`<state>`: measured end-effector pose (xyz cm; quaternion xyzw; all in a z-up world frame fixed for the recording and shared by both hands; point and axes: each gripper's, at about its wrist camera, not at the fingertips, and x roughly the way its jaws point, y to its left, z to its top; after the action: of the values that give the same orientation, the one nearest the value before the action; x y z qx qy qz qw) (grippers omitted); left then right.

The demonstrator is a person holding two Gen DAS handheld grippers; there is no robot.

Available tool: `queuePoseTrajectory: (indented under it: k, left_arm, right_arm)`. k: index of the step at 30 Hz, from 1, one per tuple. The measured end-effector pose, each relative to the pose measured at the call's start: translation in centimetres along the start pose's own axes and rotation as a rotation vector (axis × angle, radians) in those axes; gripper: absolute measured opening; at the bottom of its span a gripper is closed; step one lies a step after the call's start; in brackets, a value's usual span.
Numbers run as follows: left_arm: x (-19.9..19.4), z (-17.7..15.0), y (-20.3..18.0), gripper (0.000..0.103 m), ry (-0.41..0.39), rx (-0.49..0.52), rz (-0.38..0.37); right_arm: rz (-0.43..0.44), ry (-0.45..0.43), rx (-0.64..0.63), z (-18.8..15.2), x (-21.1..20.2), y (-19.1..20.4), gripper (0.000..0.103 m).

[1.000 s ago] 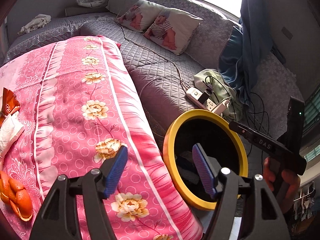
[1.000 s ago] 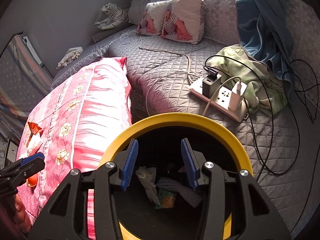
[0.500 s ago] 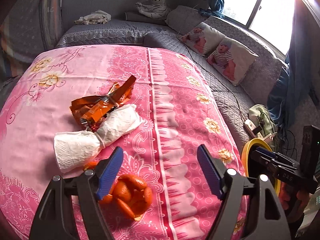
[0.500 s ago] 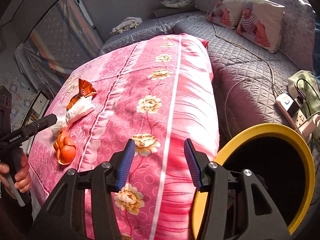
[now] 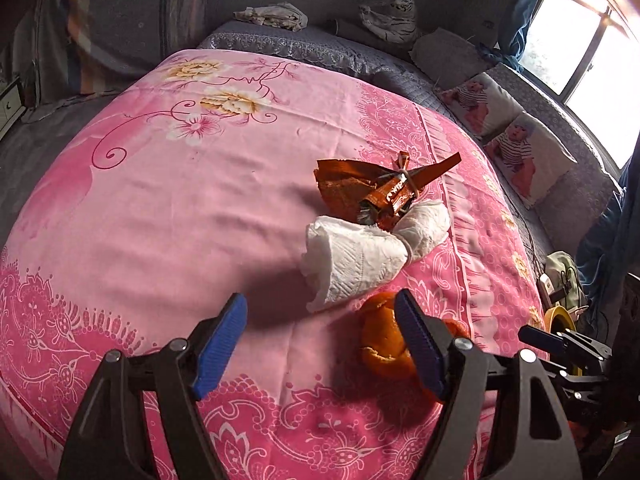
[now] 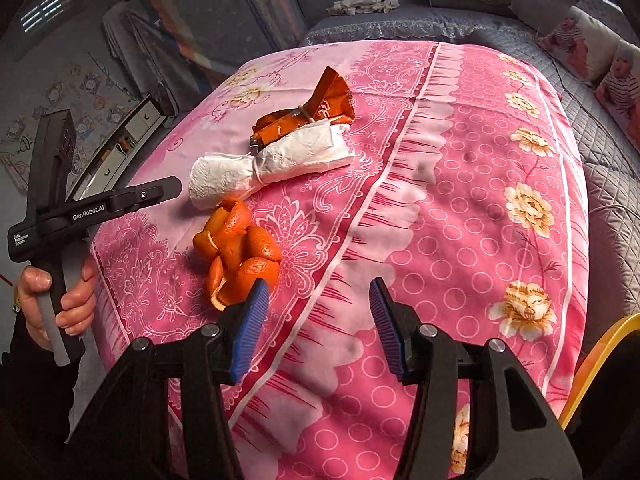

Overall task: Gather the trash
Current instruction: 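Move both open tools back to the remaining trash on the bed, then grasp the orange peels with the right tool while the left tool grasps the white tissue roll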

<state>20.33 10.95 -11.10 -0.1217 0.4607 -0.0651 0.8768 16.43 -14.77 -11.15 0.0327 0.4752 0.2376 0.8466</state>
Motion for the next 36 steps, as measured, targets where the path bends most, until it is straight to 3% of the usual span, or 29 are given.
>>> queuePoseTrajectory:
  k: [12,17,28,31,33,36]
  left_arm:
    - [2.2,0.3,1.3,0.073,0.028,-0.022,-0.036]
    - [3.4,0.9,0.9,0.073,0.040,-0.014,-0.048]
    - [5.8,2.0,0.5,0.070,0.041,-0.005,-0.040]
    - [6.0,2.3,0.6,0.058,0.032,0.001,-0.037]
    - [6.3,2.4,0.5,0.043,0.036,0.007,-0.046]
    - [6.6,2.3,0.0,0.034,0.036,0.026,-0.050]
  right_arm:
    - [-0.008,0.063,-0.164,-0.1,3.6,6.1,0.062]
    - [-0.066,0.067,-0.191,0.2,4.7,6.7,0.065]
    - [-0.074,0.110,-0.158,0.7,7.0,6.1,0.061]
    - [-0.071,0.112,-0.154,0.7,7.2,6.1,0.059]
    - [-0.070,0.113,-0.153,0.7,7.4,6.0,0.057]
    - [-0.070,0.114,-0.157,0.8,7.6,5.9,0.055]
